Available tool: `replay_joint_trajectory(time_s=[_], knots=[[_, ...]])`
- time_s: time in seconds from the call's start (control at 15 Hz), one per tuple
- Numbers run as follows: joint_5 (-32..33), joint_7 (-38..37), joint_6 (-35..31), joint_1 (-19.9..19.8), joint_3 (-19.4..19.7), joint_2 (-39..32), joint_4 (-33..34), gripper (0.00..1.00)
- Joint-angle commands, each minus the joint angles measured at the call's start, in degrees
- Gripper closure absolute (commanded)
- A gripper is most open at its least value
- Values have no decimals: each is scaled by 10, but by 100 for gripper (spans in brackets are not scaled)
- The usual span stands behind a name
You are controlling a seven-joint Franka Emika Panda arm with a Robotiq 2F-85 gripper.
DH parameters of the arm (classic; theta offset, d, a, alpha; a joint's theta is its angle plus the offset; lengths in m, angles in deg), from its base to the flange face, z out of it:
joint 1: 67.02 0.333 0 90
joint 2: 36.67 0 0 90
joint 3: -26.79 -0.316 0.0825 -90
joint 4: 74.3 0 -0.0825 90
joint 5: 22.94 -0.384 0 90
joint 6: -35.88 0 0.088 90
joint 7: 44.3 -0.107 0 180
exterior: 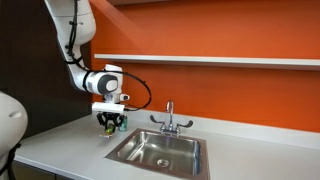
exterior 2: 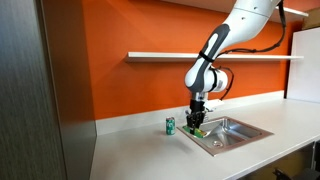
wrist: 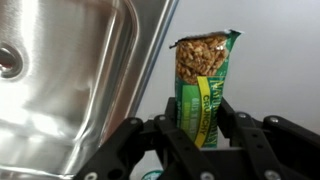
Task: Put the green packet inside the sink.
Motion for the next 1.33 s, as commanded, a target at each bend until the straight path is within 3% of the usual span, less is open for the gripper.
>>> replay_joint_trajectory(time_s=[0.0, 0.6, 0.67, 1.27], knots=[[-14, -18, -20, -8, 21, 55, -54, 84], [-17, -47, -42, -9, 85, 101, -100, 84], [-9, -35, -28, -3, 83, 75, -80, 59], [-9, -40, -34, -3, 90, 83, -89, 59]])
